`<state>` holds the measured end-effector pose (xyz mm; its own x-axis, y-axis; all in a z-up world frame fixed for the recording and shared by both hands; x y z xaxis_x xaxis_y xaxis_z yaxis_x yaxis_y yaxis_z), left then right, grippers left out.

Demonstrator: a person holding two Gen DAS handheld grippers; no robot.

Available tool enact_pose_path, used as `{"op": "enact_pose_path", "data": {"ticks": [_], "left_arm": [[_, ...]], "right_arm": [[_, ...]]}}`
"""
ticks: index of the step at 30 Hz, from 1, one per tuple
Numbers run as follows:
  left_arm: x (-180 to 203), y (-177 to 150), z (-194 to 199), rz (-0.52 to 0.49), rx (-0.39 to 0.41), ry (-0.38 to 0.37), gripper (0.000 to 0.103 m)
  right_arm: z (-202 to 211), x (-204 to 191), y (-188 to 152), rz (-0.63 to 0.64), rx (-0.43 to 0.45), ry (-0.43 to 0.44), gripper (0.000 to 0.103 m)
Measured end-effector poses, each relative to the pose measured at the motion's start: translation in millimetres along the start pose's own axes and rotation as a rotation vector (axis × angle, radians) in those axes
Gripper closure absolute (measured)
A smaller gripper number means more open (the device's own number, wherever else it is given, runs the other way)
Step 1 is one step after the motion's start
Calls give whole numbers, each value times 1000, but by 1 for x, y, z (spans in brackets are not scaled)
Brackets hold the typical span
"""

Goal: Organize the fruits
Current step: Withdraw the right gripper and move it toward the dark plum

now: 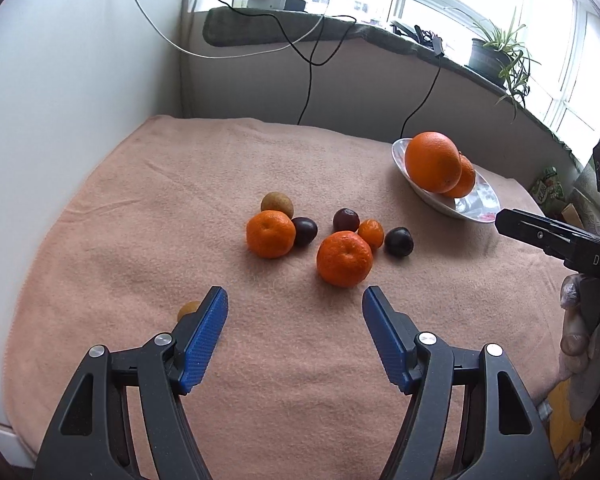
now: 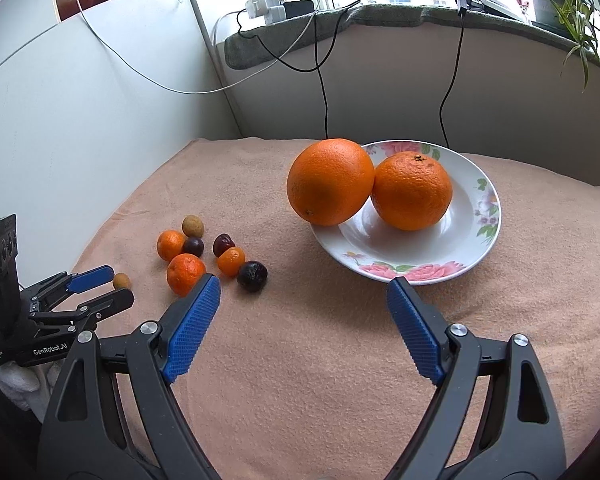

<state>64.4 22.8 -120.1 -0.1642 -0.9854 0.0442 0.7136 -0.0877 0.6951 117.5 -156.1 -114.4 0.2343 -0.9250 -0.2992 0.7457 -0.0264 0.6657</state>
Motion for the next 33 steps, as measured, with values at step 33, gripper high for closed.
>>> {"op": "enact_pose_path", "data": {"ticks": [33], "left_arm": [[17, 6, -25, 36, -20, -153, 46]], "right_arm": [[-64, -34, -9, 87, -150, 47, 48]]}}
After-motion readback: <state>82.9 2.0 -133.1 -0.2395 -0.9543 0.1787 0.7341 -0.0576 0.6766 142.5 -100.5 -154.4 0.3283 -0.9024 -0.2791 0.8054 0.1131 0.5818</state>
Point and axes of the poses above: each gripper's, at about its wrist camera, not at the fingertips, and z roughly against the way its jaws point, x to its right, y to its top, the point moved 7 cm from there along -z, roughly the way its jaws point, and after that the axes turned 9 degrees about -z, right-handed, at the moved point
